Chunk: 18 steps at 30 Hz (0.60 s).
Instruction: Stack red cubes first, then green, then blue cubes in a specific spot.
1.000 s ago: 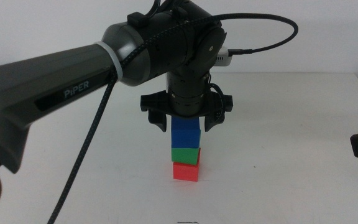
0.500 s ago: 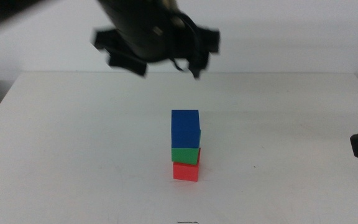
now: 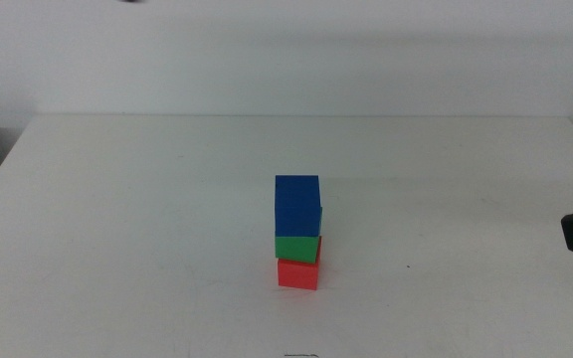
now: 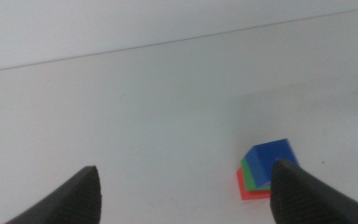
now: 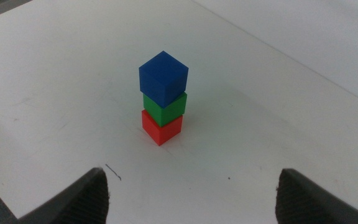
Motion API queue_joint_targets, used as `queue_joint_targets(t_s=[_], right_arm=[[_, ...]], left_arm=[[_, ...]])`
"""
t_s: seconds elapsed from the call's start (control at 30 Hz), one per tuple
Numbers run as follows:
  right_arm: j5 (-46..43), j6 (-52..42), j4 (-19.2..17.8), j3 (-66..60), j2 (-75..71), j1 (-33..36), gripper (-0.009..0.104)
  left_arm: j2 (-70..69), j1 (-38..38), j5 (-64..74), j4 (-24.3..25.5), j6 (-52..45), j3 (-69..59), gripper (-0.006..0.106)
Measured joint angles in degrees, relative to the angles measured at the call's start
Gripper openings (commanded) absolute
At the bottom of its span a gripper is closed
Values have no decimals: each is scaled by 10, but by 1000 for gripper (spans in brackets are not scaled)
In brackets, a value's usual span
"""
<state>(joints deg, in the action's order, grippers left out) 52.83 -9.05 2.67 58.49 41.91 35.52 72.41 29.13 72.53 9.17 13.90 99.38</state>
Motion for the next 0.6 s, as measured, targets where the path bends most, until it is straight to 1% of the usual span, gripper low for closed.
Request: queue_joint_targets(t_s=[0.07, 0.13, 0.2, 0.23, 0.33, 0.5, 0.6], right_arm=[[0, 0, -1, 0, 0, 0, 85], [0, 0, -1, 0, 0, 0, 85], [0, 0, -1, 0, 0, 0, 85], [0, 0, -1, 0, 0, 0, 85], [0, 0, -1, 0, 0, 0, 85], [0, 0, -2, 0, 0, 0, 85], [-2, 0, -20, -9, 0, 0, 85]], left_arm=[[-25, -66, 1, -41, -43, -12, 93], [-45, -113, 3, -73, -67, -24, 93], [-64, -148, 6, -92, -77, -31, 93], [-71, -163, 6, -92, -80, -32, 93], [-81, -181, 7, -99, -82, -34, 93], [-79, -185, 7, -99, -82, -34, 93], [-85, -185, 0, -99, -82, -41, 93]])
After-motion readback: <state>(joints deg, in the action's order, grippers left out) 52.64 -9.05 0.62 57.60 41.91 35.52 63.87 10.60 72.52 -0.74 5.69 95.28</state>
